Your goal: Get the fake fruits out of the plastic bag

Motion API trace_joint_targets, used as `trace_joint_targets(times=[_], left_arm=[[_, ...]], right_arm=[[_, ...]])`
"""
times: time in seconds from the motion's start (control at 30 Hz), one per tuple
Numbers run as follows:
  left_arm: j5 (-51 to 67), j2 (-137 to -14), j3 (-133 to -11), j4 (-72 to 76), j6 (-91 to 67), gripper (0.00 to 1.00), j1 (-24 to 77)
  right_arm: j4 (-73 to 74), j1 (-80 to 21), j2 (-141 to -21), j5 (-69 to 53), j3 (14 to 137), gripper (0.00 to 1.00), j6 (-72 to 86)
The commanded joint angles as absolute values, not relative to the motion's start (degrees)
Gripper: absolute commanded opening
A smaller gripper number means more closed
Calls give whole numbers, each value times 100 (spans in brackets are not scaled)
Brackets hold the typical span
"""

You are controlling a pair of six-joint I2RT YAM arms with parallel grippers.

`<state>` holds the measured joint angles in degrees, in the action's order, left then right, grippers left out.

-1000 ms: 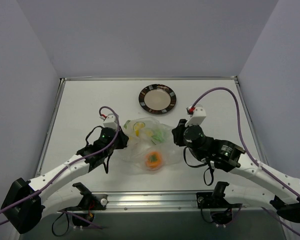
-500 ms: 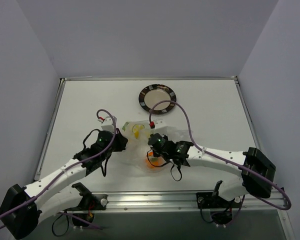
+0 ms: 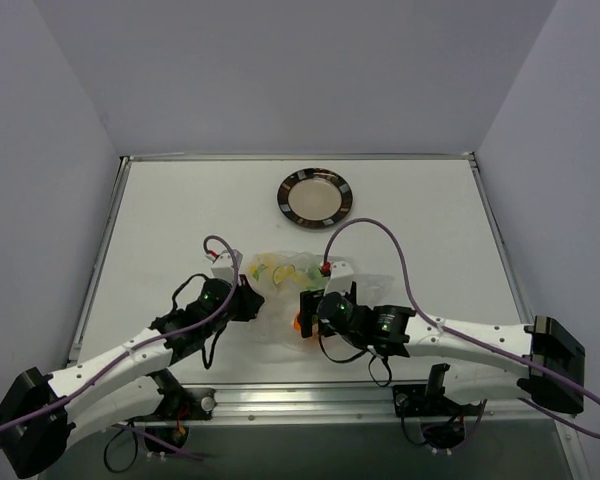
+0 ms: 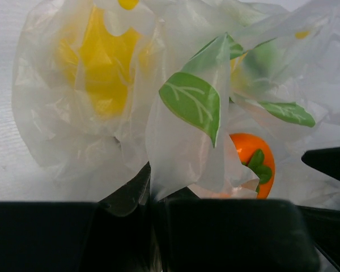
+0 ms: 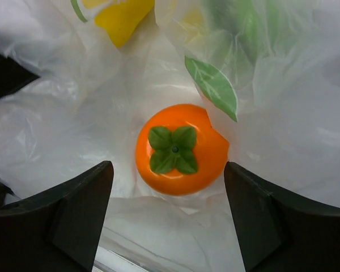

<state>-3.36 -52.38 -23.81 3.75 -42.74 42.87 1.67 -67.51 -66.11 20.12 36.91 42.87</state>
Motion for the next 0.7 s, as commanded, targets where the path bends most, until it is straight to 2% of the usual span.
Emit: trace_joint_targets(times=[0.0, 0.07, 0.17, 0.27, 0.67], left_arm=[[-580, -4966, -2286, 553, -4500, 2, 4500], [-615, -4896, -2189, 562, -4570, 2, 4553], [-659, -4869, -2153, 571, -4605, 2, 4597], [-668, -4930, -2162, 606, -4570, 2, 4605], [-703, -4957, -2285, 536, -4482, 2, 4605]], right_arm=[[70, -6759, -7143, 2285, 4139, 76, 4184], [79, -6767, -7417, 2338, 4297, 77, 4166], [88, -6750, -7795, 2320, 4307, 87, 4323], [88, -6759, -7927, 2329, 4219, 93, 4456], [272, -6803, -8674, 2338, 4368, 100, 4518]])
